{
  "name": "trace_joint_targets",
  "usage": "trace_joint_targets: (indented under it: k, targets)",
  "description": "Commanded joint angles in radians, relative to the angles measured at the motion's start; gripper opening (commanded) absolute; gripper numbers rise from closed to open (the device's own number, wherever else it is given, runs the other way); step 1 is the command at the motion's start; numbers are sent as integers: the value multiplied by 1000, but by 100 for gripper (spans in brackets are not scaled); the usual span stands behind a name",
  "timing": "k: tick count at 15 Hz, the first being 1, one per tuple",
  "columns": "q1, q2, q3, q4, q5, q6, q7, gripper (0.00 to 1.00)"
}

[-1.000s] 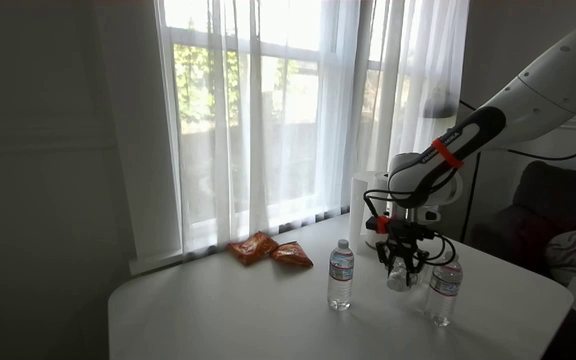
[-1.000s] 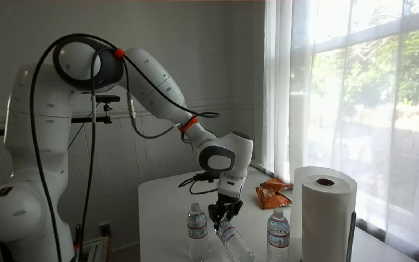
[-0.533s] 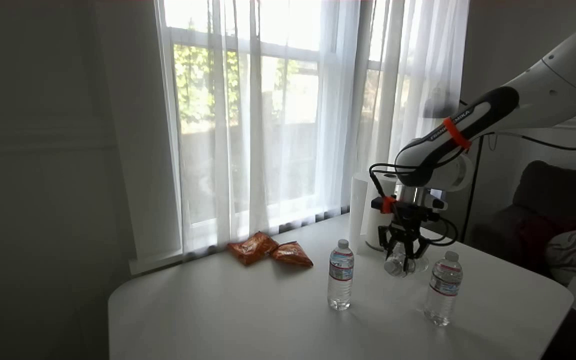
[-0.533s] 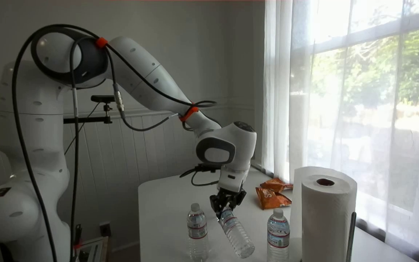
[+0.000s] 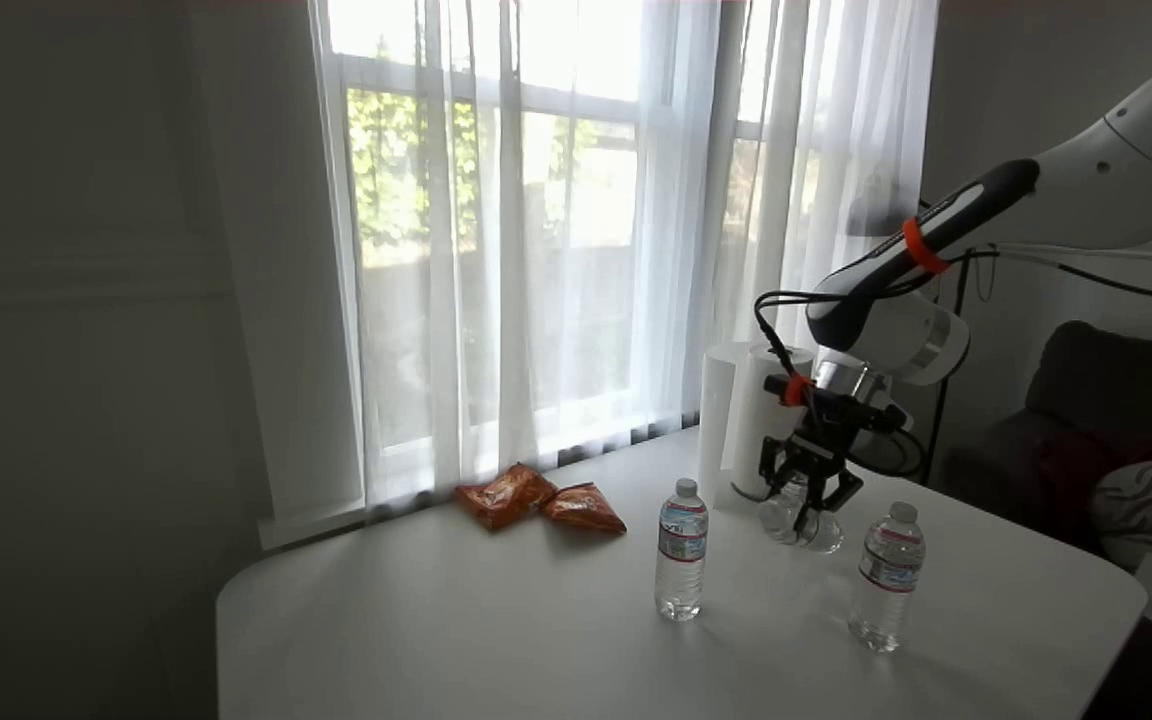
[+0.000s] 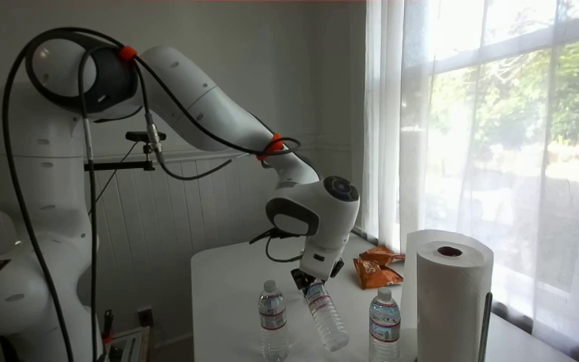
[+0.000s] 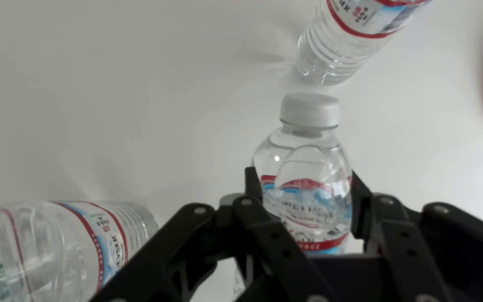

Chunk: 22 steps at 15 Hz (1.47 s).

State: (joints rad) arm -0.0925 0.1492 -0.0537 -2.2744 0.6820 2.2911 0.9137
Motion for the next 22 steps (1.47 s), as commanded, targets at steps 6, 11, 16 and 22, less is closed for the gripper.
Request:
trace_joint_targets:
  k: [6,11,16,22]
  targets:
    - [-37,-31,-33,-52,478,-25,-326,23]
    - [-14,18,-45,-37,435,-6,-292,48]
    - [-21,37,-44,-31,487,-19,-321,23]
    - [-36,37,-48,-26,631,-50,-379,23]
